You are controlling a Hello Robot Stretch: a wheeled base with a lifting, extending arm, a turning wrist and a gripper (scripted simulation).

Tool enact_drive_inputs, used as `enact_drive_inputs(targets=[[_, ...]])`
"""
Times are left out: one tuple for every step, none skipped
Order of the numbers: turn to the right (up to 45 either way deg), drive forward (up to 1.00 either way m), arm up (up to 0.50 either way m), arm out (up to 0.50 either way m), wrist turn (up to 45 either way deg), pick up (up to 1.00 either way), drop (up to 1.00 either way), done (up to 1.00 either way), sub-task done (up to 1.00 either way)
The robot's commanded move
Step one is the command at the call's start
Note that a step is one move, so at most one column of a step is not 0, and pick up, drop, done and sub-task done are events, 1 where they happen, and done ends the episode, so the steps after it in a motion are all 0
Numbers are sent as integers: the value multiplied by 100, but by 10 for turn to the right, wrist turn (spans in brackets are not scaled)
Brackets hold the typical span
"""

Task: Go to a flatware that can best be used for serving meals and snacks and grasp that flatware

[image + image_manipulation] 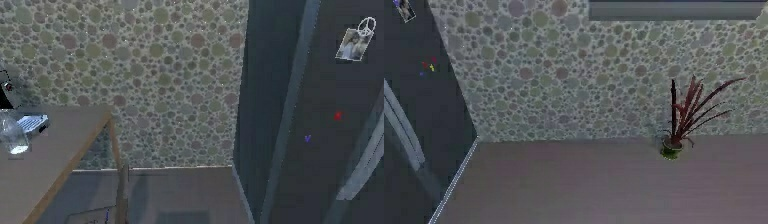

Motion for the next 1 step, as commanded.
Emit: enact_drive_inputs(targets=[[0,10,0,0,0,0,0,0,0]])
